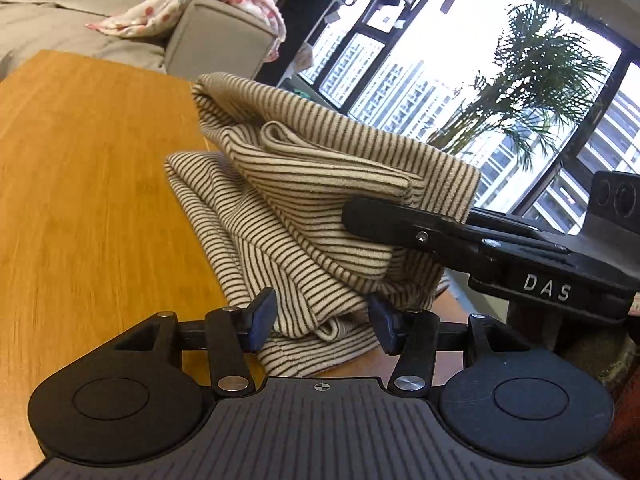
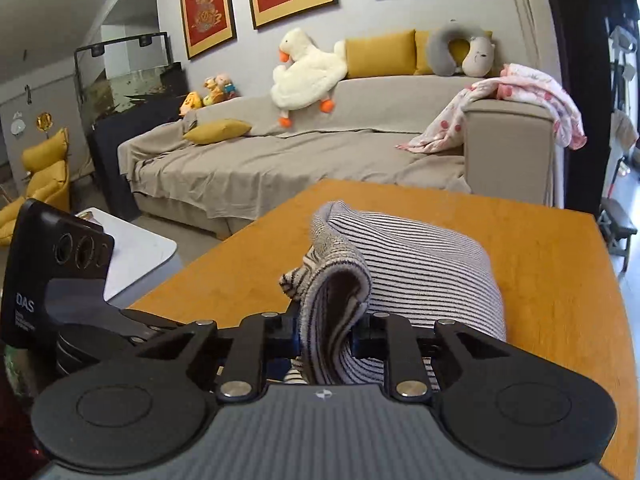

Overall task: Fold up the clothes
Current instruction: 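Release the shirt from the right gripper and press the folded stack flat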

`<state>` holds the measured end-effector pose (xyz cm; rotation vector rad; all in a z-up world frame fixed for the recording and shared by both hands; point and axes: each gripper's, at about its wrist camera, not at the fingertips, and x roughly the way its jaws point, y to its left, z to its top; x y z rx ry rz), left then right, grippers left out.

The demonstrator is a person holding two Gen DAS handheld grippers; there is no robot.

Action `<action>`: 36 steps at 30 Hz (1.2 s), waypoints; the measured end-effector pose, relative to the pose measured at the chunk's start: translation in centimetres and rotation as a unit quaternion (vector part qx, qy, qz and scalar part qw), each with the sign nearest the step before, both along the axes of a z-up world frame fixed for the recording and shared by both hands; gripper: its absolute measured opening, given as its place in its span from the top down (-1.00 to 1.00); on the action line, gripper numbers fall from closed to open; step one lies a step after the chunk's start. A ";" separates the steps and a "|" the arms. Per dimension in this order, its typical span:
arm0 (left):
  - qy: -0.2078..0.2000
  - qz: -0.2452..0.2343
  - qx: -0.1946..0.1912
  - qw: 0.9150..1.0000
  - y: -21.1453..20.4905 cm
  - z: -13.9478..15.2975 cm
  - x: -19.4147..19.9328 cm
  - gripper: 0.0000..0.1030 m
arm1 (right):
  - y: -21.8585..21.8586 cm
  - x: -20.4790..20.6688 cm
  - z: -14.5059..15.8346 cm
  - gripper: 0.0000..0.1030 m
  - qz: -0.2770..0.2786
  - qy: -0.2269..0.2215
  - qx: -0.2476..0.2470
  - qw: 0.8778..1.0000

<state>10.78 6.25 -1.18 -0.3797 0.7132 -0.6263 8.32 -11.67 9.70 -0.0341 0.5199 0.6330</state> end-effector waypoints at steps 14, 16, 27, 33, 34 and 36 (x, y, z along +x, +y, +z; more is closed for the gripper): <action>-0.047 0.095 -0.024 0.994 5.9 4.9 -0.2 -0.28 | 2.7 -3.7 0.0 0.60 -0.010 -0.121 -0.143 0.982; -0.081 0.090 -0.022 0.992 5.8 7.2 -0.3 -0.29 | 4.6 -4.1 -1.8 0.54 0.009 -0.120 -0.175 0.977; -0.041 0.005 0.029 0.999 -0.6 4.4 3.1 -0.28 | 4.2 -5.2 -2.1 -0.41 0.012 -0.123 -0.171 0.978; 0.001 0.017 0.023 1.000 1.9 1.0 2.9 -0.38 | -2.8 -3.8 0.5 -0.64 -0.027 -0.039 -0.032 0.998; 0.007 0.019 0.018 1.000 2.1 0.6 2.9 -0.40 | -3.9 -3.3 0.7 -0.65 -0.042 -0.025 -0.004 0.999; 0.008 0.018 0.009 1.000 2.1 0.4 3.0 -0.40 | -5.5 -2.0 -0.1 -0.65 -0.083 0.004 0.028 0.996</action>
